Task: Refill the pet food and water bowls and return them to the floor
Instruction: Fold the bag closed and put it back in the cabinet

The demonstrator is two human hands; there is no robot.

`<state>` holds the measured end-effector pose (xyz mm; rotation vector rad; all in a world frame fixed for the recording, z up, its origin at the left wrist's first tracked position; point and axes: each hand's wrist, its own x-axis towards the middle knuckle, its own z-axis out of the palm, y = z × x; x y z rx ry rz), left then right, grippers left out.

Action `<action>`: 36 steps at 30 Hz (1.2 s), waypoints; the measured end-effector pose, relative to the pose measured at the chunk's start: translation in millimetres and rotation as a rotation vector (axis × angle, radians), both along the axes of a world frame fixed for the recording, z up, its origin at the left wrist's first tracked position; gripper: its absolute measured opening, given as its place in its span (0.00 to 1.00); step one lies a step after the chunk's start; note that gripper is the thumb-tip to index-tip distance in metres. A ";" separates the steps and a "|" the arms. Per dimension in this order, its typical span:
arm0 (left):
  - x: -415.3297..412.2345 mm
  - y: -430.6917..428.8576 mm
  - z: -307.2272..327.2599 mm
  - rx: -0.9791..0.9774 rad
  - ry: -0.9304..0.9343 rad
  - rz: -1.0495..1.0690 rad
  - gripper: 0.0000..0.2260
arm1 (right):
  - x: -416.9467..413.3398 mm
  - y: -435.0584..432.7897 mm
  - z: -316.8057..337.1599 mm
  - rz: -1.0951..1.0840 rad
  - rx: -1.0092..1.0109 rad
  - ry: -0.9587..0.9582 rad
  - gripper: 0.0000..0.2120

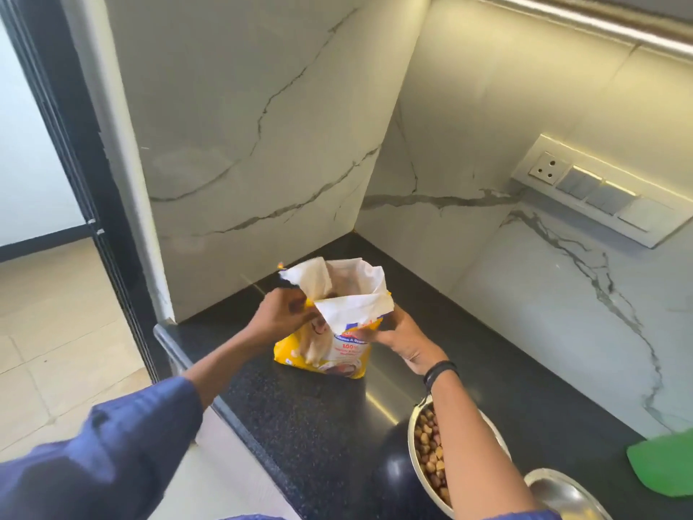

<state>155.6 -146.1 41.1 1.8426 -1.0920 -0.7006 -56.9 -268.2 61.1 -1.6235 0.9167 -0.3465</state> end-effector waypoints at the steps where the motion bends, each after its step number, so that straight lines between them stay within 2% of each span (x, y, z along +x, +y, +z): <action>1: -0.9 -7.5 -2.5 -0.014 -0.023 0.049 0.18 | 1.0 0.8 0.1 -0.038 -0.003 -0.038 0.33; 4: -19.1 -10.9 21.8 -0.149 -0.020 0.116 0.11 | -5.8 5.4 10.8 -0.196 -0.104 -0.173 0.25; 6: -31.1 -11.4 53.4 -0.260 -0.014 0.105 0.15 | -17.2 10.8 27.1 -0.256 -0.123 -0.281 0.29; 7: -36.6 -12.8 72.1 -0.318 0.003 0.080 0.15 | -23.2 12.9 39.0 -0.269 -0.118 -0.342 0.32; 9: -46.4 -16.4 111.0 -0.436 0.023 0.039 0.09 | -35.6 16.7 67.2 -0.254 -0.103 -0.490 0.31; 10: -51.2 -17.2 132.3 -0.497 0.040 0.031 0.08 | -42.7 18.0 83.3 -0.243 -0.103 -0.557 0.31; 14: -75.7 -21.4 210.5 -0.699 0.089 0.025 0.12 | -74.5 27.2 151.0 -0.244 -0.192 -0.759 0.38; 17: -97.3 -28.9 256.0 -0.815 0.152 -0.002 0.14 | -101.4 35.5 195.8 -0.317 -0.316 -0.838 0.25; 18: -104.2 -29.3 268.7 -0.847 0.167 -0.018 0.15 | -108.6 39.7 209.7 -0.342 -0.351 -0.846 0.22; 21: -133.4 -28.7 308.4 -0.948 0.193 -0.112 0.13 | -135.0 56.1 253.3 -0.406 -0.467 -0.867 0.23; 26: -183.5 -18.3 366.5 -1.079 0.300 -0.260 0.12 | -179.4 92.5 310.6 -0.472 -0.614 -0.800 0.20; 27: -193.5 -17.6 375.5 -1.105 0.321 -0.290 0.12 | -186.8 100.7 320.5 -0.469 -0.642 -0.774 0.24; 29: -212.1 -15.2 391.5 -1.161 0.348 -0.332 0.13 | -197.2 114.9 336.0 -0.456 -0.703 -0.702 0.40; 31: -231.1 -17.6 407.1 -1.201 0.372 -0.378 0.14 | -208.4 124.8 352.3 -0.503 -0.780 -0.655 0.45; 36: -273.8 -32.3 456.6 -1.287 0.425 -0.507 0.11 | -241.6 131.0 411.6 -0.723 -1.000 -0.613 0.33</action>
